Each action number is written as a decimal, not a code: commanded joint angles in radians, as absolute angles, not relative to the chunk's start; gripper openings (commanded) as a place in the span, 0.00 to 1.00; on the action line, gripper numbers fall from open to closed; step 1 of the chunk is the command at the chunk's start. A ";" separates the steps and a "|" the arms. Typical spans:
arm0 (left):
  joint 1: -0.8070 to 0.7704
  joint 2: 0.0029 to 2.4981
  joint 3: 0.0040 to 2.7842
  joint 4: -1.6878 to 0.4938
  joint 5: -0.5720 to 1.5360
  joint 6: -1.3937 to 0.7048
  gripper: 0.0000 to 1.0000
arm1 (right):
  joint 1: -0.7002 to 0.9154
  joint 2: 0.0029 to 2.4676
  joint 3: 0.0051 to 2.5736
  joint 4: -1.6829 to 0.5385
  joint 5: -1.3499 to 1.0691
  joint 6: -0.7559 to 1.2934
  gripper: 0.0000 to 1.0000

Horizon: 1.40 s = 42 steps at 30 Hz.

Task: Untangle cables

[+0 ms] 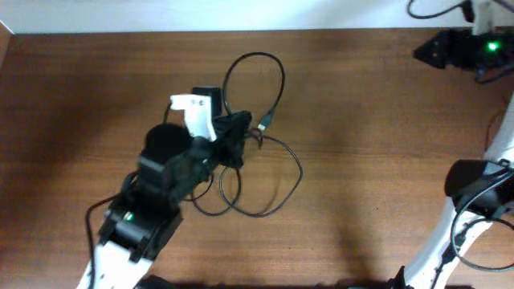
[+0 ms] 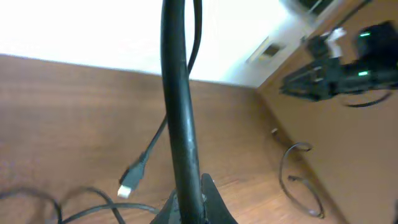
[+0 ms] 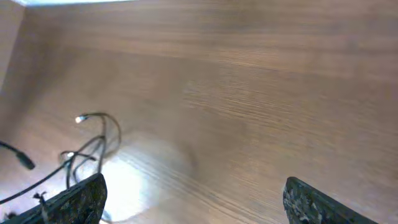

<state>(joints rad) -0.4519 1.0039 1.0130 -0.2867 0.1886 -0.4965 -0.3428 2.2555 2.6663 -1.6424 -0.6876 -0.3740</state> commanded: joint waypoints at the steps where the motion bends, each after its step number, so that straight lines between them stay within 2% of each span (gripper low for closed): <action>1: -0.451 0.935 1.017 -0.285 0.205 -0.479 0.00 | -0.251 2.096 2.669 -1.658 -0.604 -0.380 0.90; 9: -0.451 0.945 1.017 -0.281 0.205 -0.625 0.00 | -0.068 1.995 2.669 -1.699 -0.590 -0.377 0.93; 10: -0.451 0.945 1.017 -0.239 0.177 -0.688 0.00 | -0.001 1.994 2.669 -1.699 -0.590 -0.379 0.95; 16: -0.450 0.945 1.017 -0.199 -0.023 -0.756 0.00 | 0.155 1.995 2.669 -1.698 -0.590 -0.417 0.95; 19: -0.450 0.945 1.017 -0.198 -0.139 -0.825 0.00 | 0.204 1.995 2.669 -1.697 -0.600 -0.449 0.96; 24: -0.448 0.945 1.017 -0.194 -0.215 -0.982 0.00 | 0.230 1.995 2.669 -1.698 -0.712 -0.550 0.99; 28: -0.436 0.945 1.017 -0.175 -0.217 -1.090 0.00 | 0.231 2.003 2.668 -1.698 -0.783 -0.599 0.99; 32: -0.435 0.945 1.017 -0.095 -0.197 -1.114 0.00 | 0.262 2.009 2.668 -1.698 -0.831 -0.637 0.99; 36: -0.435 0.945 1.017 0.010 -0.099 -1.163 0.00 | 0.325 2.023 2.668 -1.696 -0.827 -0.708 0.99; 42: -0.436 0.945 1.017 0.027 -0.012 -1.201 0.00 | 0.360 2.046 2.668 -1.654 -0.829 -0.707 0.99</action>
